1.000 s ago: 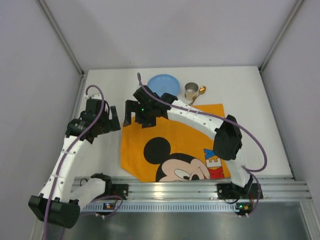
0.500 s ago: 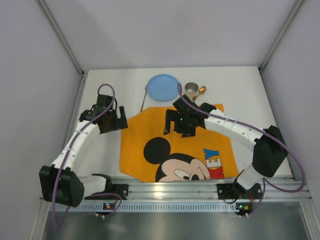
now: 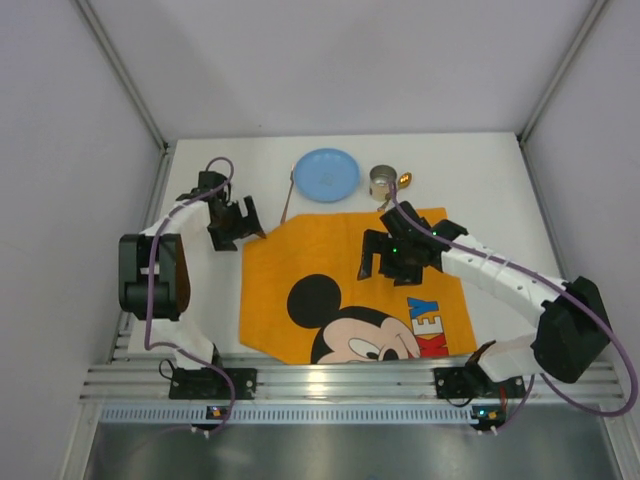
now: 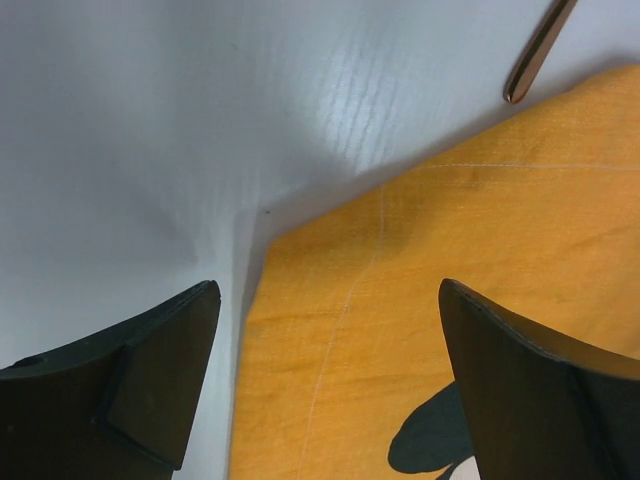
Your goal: Set the dinner table for one person
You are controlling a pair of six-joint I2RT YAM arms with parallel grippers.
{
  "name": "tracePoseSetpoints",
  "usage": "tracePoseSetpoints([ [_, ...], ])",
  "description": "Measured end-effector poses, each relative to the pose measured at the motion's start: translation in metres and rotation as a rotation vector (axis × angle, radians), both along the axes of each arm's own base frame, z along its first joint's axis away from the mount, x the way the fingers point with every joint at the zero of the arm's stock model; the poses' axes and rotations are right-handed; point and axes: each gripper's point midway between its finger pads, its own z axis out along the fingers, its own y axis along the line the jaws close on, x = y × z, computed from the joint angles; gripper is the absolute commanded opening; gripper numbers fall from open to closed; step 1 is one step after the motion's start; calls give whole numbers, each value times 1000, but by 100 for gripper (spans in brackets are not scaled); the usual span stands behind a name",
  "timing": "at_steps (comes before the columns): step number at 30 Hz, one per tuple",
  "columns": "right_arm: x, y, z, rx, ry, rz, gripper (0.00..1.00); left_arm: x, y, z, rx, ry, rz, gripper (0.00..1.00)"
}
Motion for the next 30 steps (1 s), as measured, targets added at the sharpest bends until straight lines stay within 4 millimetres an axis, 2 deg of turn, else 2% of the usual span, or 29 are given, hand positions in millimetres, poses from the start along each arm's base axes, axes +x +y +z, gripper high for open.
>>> tracePoseSetpoints([
  [5,10,-24,-1,-10,-8,-49,100,0,-13,-9,-71,25,-25,93],
  [9,17,-36,-4,-17,-3,-70,100,2,-16,-9,-91,24,-18,86],
  [10,19,-39,-5,-19,-3,-72,100,2,-17,-8,-96,21,-17,78],
  [12,21,-41,-8,-24,5,-69,100,5,-20,-7,-115,16,-14,68],
  [13,21,-41,-10,-29,11,-65,100,6,-22,-7,-125,13,-13,50],
  [16,21,-42,-19,-47,39,-47,100,7,-29,-4,-143,3,-24,26],
  [17,21,-42,-22,-53,50,-41,100,7,-34,-4,-148,0,-35,7],
  [18,21,-42,-24,-56,55,-35,100,7,-39,-2,-152,-3,-48,0],
  [20,24,-40,-26,-59,62,-27,100,6,-56,5,-151,-21,-99,0],
  [23,28,-37,-27,-57,62,-15,100,5,-81,33,-138,-86,-176,0],
  [27,28,-36,-28,-56,68,-6,100,6,-110,107,-91,-285,-274,0],
  [30,28,-34,-28,-49,73,-3,100,1,-114,157,-33,-436,-302,0],
])
